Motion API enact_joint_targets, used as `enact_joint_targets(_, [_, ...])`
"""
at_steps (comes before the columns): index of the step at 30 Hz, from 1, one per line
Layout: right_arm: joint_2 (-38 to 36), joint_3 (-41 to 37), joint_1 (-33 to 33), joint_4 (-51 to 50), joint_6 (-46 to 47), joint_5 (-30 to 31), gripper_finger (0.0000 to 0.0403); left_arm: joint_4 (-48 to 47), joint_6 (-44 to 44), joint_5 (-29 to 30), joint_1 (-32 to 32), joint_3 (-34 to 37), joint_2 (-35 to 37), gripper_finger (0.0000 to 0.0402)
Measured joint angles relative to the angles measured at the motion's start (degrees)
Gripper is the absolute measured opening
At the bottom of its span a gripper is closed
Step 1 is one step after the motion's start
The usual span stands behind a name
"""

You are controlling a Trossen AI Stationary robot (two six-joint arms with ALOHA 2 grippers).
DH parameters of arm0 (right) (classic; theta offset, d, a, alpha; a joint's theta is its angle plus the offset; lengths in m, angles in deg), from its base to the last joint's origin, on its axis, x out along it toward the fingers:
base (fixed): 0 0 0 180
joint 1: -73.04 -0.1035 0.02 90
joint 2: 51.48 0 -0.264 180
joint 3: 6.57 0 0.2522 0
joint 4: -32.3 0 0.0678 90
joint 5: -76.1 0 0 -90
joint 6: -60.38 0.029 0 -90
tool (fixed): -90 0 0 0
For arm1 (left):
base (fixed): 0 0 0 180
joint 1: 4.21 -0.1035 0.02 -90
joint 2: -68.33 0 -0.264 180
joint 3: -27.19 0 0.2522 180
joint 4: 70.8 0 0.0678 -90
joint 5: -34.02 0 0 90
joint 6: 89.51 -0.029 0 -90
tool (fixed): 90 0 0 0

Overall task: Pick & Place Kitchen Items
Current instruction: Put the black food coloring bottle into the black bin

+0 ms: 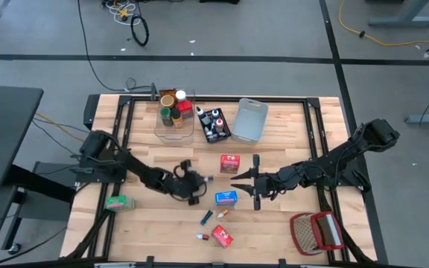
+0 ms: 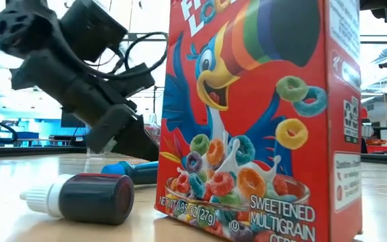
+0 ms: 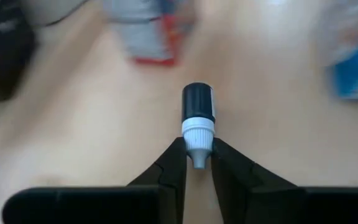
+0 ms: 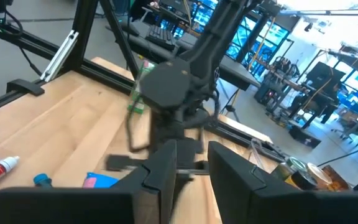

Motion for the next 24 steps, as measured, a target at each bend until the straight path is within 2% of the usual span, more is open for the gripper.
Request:
enact_joint_targets(4, [0.0,0.0,0.02,0.0,0.0,-0.27,0.0102,-4.94,-3.49,2.47,-5.13,0.03,2.93,0.007])
enact_joint_targets(15, [0.0,0.0,0.02,-0.04,-0.02,-0.39,0.0102,-0.31,-23.92,2.29,-19.17,-0.12,11.86,0.0071])
enact_joint_targets(18, [0.0,0.0,0.02,-0.04,-0.02,-0.37,0.0102,1.76,-26.94,-3.05,-23.29,-0.16,12.85,0.0071])
enact_joint_targets(24, [0.0,0.0,0.02,-0.04,-0.05,-0.33,0.0102,3.93,-35.42,-20.29,-30.01,-0.16,12.85,0.0073])
